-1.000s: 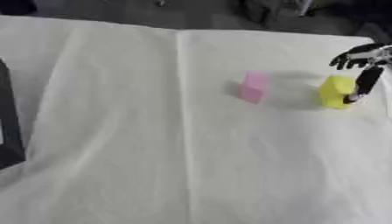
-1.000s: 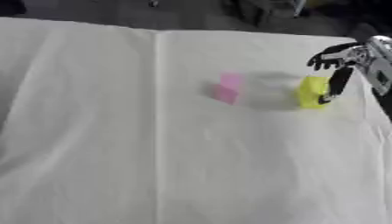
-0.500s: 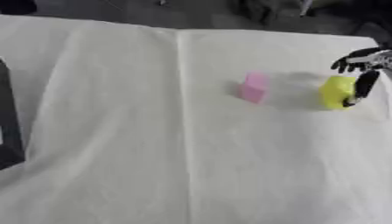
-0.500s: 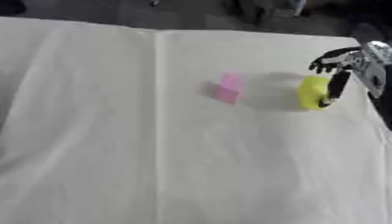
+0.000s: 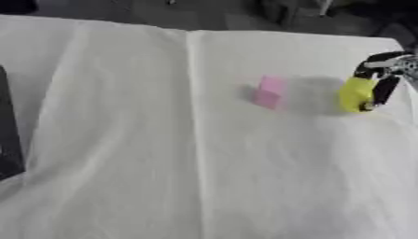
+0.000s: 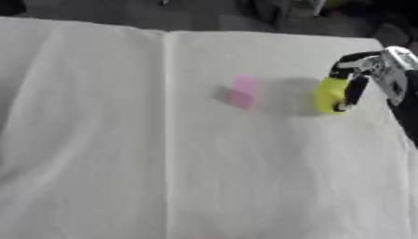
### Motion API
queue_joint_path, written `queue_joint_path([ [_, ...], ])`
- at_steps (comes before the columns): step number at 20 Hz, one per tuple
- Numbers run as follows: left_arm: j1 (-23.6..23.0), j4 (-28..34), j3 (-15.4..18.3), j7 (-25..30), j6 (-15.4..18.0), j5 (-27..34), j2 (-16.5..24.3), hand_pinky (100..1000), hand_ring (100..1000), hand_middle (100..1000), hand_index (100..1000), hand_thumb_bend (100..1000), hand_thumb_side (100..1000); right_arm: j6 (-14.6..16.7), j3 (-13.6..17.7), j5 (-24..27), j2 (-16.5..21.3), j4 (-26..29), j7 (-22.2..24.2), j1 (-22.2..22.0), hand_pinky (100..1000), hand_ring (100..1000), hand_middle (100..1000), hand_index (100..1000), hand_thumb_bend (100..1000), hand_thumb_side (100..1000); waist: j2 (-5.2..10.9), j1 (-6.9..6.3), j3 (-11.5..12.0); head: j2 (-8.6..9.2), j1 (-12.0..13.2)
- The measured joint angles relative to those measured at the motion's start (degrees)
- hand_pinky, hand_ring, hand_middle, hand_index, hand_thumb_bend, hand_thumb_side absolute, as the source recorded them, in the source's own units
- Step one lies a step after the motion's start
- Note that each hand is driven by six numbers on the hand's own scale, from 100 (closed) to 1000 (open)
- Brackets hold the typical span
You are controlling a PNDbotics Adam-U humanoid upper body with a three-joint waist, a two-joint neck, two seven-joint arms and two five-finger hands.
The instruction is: Pick up the objects with one hand, pass them to the other hand, and then place them into the box on the other side of the table.
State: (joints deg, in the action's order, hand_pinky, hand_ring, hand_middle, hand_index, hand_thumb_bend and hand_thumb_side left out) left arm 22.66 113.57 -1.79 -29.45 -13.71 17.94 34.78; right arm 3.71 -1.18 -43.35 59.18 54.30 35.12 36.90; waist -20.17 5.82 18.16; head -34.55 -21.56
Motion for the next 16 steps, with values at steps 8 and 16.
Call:
queue_joint_path([
  [8, 0.0, 0.0, 0.0, 0.0, 0.0, 0.0, 0.0, 803, 771, 787, 882, 274, 872, -2.8, -0.3, 1.0, -0.4, -0.2, -5.1, -0.2, 790, 683, 387, 413, 364, 100, 0.01, 0.24, 0.1, 0.0, 0.0],
  [16, -0.3, 0.0, 0.2, 0.0, 0.2, 0.0, 0.1, 800, 768, 790, 883, 273, 871, -6.9, 3.1, 5.7, 0.6, 13.8, -10.6, -4.3, 756, 626, 372, 404, 370, 100, 0.48, 0.2, -1.0, -0.07, 1.1],
])
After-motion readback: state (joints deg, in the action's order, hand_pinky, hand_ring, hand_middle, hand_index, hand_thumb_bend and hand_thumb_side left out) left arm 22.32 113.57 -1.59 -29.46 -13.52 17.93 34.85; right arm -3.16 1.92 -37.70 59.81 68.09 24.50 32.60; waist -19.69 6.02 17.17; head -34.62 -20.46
